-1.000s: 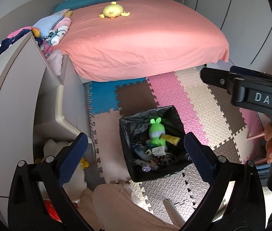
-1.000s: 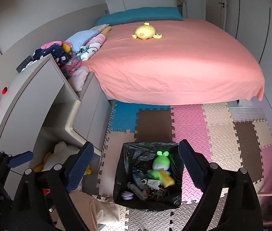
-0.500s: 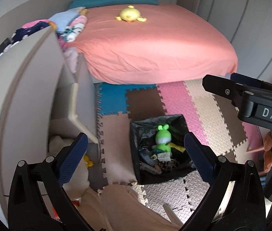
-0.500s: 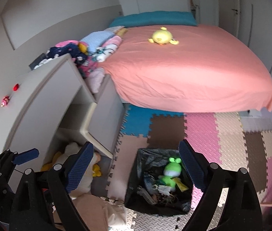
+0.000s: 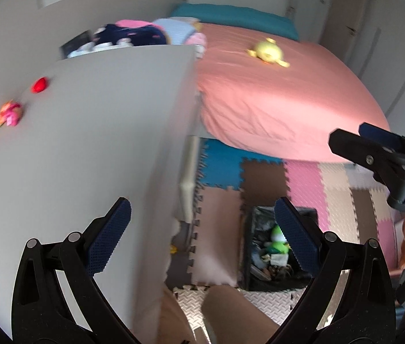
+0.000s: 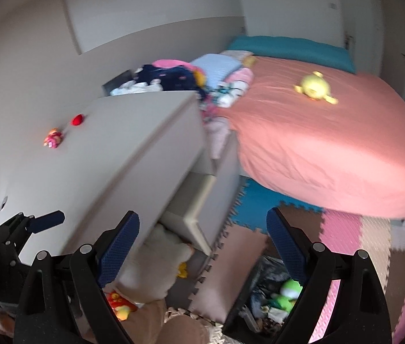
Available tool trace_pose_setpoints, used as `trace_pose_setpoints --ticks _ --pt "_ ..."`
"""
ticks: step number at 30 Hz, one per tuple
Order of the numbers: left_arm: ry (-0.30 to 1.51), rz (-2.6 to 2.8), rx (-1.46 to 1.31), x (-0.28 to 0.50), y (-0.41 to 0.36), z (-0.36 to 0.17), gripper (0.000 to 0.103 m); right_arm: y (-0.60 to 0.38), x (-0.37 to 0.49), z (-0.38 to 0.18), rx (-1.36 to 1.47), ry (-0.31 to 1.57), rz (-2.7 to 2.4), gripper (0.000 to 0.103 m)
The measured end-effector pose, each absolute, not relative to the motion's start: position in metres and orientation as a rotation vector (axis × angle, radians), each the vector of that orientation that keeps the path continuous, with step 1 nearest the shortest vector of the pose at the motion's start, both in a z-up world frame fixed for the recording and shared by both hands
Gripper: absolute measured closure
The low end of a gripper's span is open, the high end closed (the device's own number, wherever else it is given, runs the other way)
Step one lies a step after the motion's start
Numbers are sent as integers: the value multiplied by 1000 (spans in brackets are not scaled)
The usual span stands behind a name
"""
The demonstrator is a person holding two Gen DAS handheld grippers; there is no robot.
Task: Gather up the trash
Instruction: 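Move both open tools back toward the remaining toys on the desk, then grasp the red heart with the right tool while the left tool grasps the pink plush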
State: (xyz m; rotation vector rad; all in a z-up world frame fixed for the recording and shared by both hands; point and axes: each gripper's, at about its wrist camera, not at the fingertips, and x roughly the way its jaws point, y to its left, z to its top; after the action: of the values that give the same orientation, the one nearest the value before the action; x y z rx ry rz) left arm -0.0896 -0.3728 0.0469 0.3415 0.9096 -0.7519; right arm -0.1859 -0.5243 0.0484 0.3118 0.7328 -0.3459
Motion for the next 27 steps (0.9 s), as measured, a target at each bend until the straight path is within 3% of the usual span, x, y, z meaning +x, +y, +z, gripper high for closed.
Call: trace_pose_setpoints --ticks 19,27 --pt "955 -450 128 56 -227 50 6 -414 1 63 195 783 -108 13" --pt "966 -389 48 116 -203 42 6 -390 78 59 175 804 -55 13"
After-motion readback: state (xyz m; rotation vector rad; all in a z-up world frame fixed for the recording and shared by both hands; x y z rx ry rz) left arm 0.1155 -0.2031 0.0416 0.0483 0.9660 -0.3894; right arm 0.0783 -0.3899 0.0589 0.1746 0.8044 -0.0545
